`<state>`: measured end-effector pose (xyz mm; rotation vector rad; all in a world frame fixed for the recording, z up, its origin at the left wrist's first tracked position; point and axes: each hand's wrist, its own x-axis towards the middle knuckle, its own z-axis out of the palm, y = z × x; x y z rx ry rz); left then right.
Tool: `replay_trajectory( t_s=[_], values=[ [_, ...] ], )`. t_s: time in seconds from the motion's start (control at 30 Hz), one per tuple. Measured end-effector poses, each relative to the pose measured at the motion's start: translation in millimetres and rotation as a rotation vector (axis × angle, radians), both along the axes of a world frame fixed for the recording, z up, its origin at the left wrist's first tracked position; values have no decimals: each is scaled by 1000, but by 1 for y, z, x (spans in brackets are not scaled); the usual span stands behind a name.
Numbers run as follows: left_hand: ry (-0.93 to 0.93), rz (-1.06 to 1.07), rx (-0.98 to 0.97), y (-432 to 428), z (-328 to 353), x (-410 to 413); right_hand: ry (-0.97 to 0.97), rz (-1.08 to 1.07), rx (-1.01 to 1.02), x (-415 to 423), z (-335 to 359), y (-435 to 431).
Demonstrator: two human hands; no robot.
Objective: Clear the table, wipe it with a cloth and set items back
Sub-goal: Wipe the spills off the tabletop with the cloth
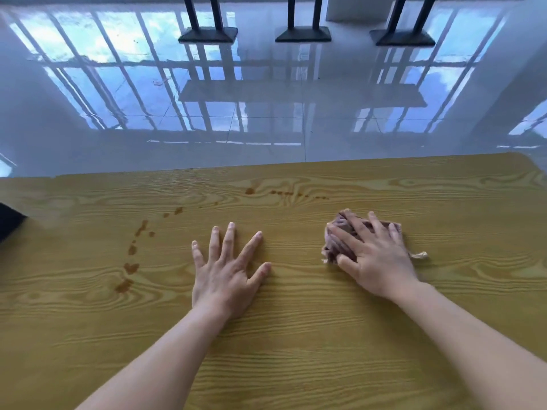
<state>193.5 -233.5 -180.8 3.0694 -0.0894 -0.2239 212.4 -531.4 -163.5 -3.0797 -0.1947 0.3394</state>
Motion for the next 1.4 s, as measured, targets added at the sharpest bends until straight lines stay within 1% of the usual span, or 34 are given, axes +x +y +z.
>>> replay_trajectory(
  t_s=[0.07,0.13,0.2,0.23,0.3,0.4,0.47,0.5,0.53,0.6,0.67,0.73,0.77,0.83,0.93,1.0,1.07,1.17,1.23,1.27,1.3,1.4],
  values=[
    [-6,12,-17,0,1,0,-3,-170,-8,43,-3,-4],
    [-9,8,-23,-1,1,0,21,-303,26,81,-6,3],
    [-12,12,-25,-1,1,-1,60,-363,77,102,-5,21],
    [-14,12,-25,-1,2,0,71,-343,86,103,-3,30],
    [-12,11,-28,-1,3,-1,57,-198,78,80,1,45],
    [-18,9,-31,-2,3,-2,-2,107,97,-4,0,48],
    [-24,6,-32,-1,2,-1,1,212,85,-40,3,34],
    [-26,7,-34,-2,1,-1,6,223,63,-35,4,23],
    [-27,6,-34,-2,1,-1,1,190,26,-20,3,14],
    [-31,3,-34,-2,0,-1,-24,13,7,29,2,11],
    [-32,8,-37,-2,0,-1,3,-185,54,85,0,24],
    [-38,11,-40,-2,1,-2,46,-267,96,120,-3,48],
    [-44,15,-42,-2,1,-2,49,-245,93,125,-4,61],
    [-46,20,-44,-1,1,-1,28,-89,79,107,-3,78],
    [-53,16,-45,-1,1,-3,-28,173,106,31,-3,64],
    [-49,15,-46,-2,1,-2,-29,244,64,-4,-1,42],
    [-49,15,-42,-2,0,-1,-22,201,19,14,-1,27],
    [-57,17,-42,-2,0,-2,-21,-55,45,87,-3,43],
    [-58,22,-50,-2,1,-2,35,-183,88,127,-3,68],
    [-60,22,-53,-1,1,-2,49,-191,96,134,-3,80],
    [-62,23,-53,-1,1,-2,48,-147,88,131,-3,90],
    [-81,34,-70,-1,1,-3,-22,127,91,76,-5,89]
  ],
)
